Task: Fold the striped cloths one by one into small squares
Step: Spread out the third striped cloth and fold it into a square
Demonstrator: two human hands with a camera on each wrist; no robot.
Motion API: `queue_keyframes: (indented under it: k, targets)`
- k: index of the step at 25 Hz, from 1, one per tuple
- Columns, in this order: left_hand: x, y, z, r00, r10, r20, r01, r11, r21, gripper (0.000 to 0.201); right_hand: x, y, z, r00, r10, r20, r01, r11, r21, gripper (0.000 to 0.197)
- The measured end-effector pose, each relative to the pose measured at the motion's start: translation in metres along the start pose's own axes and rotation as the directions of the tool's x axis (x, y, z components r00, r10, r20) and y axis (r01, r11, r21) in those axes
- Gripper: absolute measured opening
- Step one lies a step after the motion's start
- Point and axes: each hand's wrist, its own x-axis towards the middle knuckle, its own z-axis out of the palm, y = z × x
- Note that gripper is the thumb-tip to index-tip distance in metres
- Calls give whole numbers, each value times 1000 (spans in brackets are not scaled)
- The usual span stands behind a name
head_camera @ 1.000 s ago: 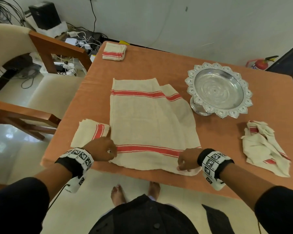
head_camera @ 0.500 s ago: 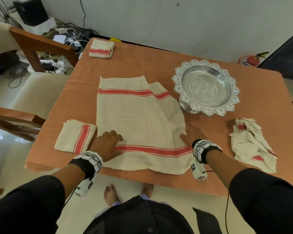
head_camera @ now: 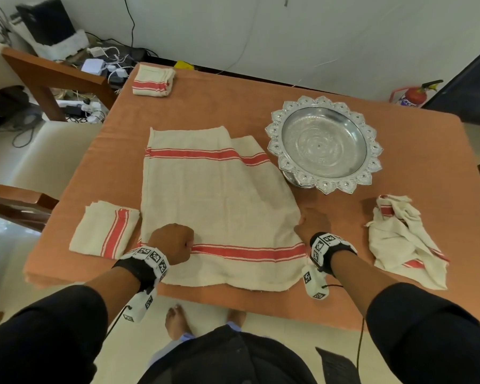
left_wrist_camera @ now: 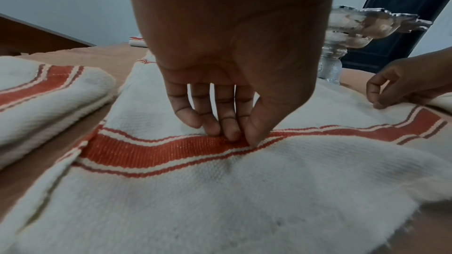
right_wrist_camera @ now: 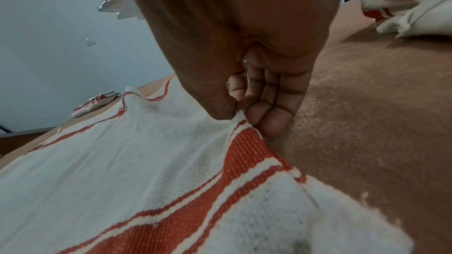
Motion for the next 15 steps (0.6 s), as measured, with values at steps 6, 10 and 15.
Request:
queue_keyframes:
  k: [6, 10, 15]
  targets:
    - [10, 8, -20, 998, -63, -3, 62, 998, -16, 20, -10, -21, -3, 949, -305, -82, 286, 940, -188, 20]
    - [19, -7, -53, 982, -149, -116, 122, 969, -214, 20, 2, -78, 9, 882, -468, -52, 463, 882, -87, 30]
    - [51, -60, -101, 924, -279, -262, 175, 916, -360, 8, 34, -154, 12, 854, -518, -53, 510, 853, -109, 45]
